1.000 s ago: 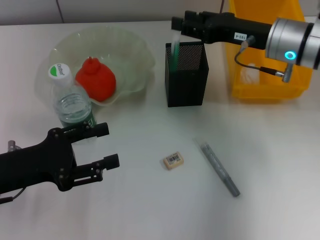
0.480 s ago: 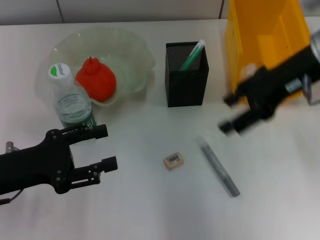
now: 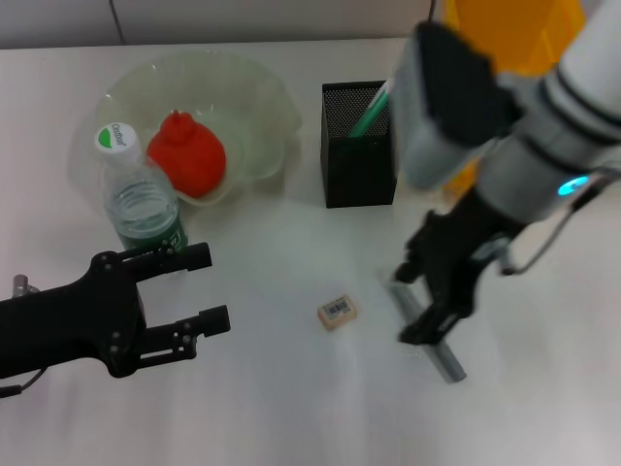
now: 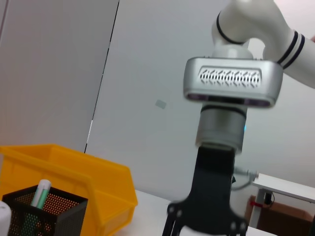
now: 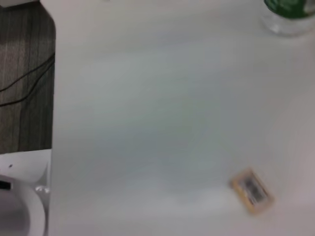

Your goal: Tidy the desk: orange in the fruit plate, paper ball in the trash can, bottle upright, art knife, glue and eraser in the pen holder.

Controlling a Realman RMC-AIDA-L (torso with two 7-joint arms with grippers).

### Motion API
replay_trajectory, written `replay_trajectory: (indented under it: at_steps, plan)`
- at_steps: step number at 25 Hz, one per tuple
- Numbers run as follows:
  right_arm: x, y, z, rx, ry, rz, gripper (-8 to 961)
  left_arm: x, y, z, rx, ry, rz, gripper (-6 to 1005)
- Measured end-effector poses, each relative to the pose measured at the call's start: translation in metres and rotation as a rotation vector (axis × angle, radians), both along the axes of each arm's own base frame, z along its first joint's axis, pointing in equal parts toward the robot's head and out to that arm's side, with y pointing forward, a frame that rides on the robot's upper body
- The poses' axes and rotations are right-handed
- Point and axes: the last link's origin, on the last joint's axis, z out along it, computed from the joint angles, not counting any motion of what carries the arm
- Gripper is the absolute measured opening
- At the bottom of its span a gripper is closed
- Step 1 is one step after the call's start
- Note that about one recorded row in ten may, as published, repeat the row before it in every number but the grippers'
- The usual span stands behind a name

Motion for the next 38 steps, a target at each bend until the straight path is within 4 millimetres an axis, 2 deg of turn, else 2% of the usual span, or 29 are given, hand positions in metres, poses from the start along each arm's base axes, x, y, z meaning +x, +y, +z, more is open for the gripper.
replay_trajectory:
  at_steps: [4, 14, 24, 28, 31, 33, 34, 35, 38]
  plan:
    - [0.001, 0.000, -0.034, -0.001, 0.002, 0.055, 731, 0.000, -0.001, -0.001, 0.001, -0.001, 0.000, 757]
    - [0.007, 0.008, -0.068, 0.045, 0.035, 0.111, 722, 0.001, 0.000, -0.003, 0.002, -0.004, -0.001, 757]
    - [0.012, 0.006, -0.074, 0.047, 0.041, 0.108, 616, 0.001, 0.000, -0.003, 0.004, -0.002, 0.003, 757]
    - [0.013, 0.005, -0.074, 0.047, 0.041, 0.097, 432, 0.001, 0.000, -0.002, 0.008, -0.006, 0.004, 757]
    - [0.011, 0.004, -0.069, 0.057, 0.062, 0.078, 330, 0.001, -0.001, -0.002, 0.008, -0.007, 0.005, 757]
    - [0.005, 0.007, -0.056, 0.086, 0.108, 0.050, 273, 0.000, -0.001, -0.002, 0.008, -0.008, 0.005, 757]
    - [-0.002, 0.012, -0.037, 0.128, 0.172, 0.016, 245, 0.000, -0.002, -0.002, 0.008, -0.008, 0.007, 757]
    - [-0.002, 0.012, -0.037, 0.128, 0.172, 0.016, 251, 0.000, -0.002, -0.002, 0.008, -0.008, 0.007, 757]
    - [-0.013, 0.027, 0.015, 0.279, 0.339, -0.050, 270, -0.002, -0.004, -0.001, 0.009, -0.006, 0.014, 757]
